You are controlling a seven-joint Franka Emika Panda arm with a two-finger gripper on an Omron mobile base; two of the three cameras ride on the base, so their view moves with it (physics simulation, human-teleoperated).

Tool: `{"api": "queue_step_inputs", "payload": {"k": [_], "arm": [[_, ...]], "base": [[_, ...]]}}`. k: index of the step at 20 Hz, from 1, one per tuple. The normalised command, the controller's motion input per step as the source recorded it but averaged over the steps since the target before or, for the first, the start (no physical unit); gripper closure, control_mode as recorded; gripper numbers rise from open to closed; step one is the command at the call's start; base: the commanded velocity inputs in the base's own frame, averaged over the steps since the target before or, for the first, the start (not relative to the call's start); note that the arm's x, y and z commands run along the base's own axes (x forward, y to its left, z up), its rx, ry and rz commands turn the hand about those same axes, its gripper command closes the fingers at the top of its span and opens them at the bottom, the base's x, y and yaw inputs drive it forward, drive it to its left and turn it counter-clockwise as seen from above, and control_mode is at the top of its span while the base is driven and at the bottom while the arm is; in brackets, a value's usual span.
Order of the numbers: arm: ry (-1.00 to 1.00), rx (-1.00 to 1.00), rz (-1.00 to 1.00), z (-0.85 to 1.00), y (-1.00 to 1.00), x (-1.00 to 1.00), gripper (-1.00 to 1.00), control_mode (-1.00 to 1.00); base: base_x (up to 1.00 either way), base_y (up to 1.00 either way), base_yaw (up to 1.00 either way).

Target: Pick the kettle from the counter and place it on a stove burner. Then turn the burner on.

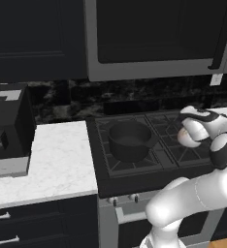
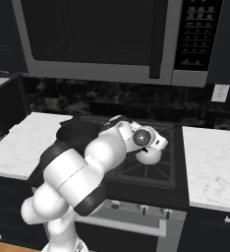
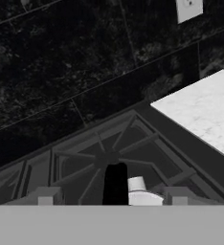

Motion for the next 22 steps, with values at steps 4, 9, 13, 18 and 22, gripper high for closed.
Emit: {"api": "queue_step_inputs", "payload": {"k": [4,9,13,18,22], "arm": [[0.01,0.00,0.00,0.06,-0.02,-0.22,-1.00,-1.00],[0.01,0.00,0.00,0.25,-0.09,-0.19,-1.00,-1.00],[0.00,0.05,-0.03,0.66,-0.11,-0.05,-1.00,-1.00],[0.00,0.13,-0.04,0.90,-0.27,-0.39,-1.00,-1.00],[0.00,0.13,-0.03,0.59,-0.57,-0.96,-1.00,-1.00]], "base": [[0.00,0.00,0.00],[0.00,0.00,0.00],[0.00,0.00,0.00],[0.00,0.00,0.00],[0.00,0.00,0.00]]}}
